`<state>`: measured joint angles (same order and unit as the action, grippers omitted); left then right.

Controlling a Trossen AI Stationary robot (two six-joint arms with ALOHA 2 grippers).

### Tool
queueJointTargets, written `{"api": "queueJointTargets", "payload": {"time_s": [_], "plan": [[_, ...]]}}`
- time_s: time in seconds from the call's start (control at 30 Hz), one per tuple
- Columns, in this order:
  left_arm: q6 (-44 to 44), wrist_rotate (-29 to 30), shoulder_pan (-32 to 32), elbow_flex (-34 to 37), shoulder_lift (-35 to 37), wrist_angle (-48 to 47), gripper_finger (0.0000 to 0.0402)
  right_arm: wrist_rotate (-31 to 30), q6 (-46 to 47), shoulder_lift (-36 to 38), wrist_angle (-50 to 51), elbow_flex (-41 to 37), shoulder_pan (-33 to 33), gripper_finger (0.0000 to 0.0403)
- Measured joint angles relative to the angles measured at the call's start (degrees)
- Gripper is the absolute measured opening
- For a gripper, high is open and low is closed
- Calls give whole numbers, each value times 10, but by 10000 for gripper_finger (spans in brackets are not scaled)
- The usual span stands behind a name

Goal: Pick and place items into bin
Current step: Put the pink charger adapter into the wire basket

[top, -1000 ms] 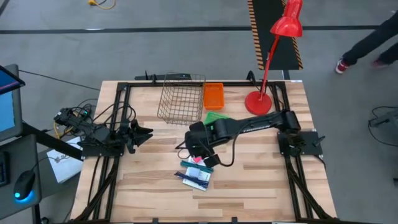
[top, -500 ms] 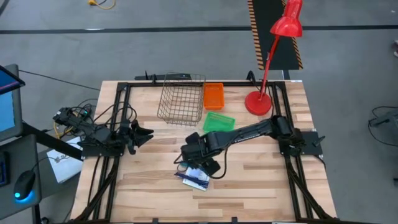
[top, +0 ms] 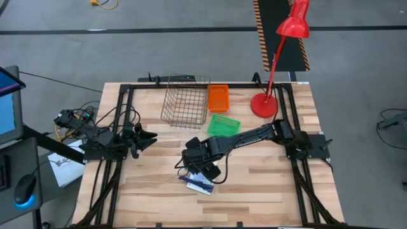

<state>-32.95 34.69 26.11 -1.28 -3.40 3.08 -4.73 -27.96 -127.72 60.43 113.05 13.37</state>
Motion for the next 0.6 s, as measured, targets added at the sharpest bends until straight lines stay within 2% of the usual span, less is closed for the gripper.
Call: {"api": "queueJointTargets", "payload": {"time_s": [0.6], "plan": [[-7, -10, 0, 0, -1, 2, 158, 5, -26, -11, 5, -1, -15, 249]]}}
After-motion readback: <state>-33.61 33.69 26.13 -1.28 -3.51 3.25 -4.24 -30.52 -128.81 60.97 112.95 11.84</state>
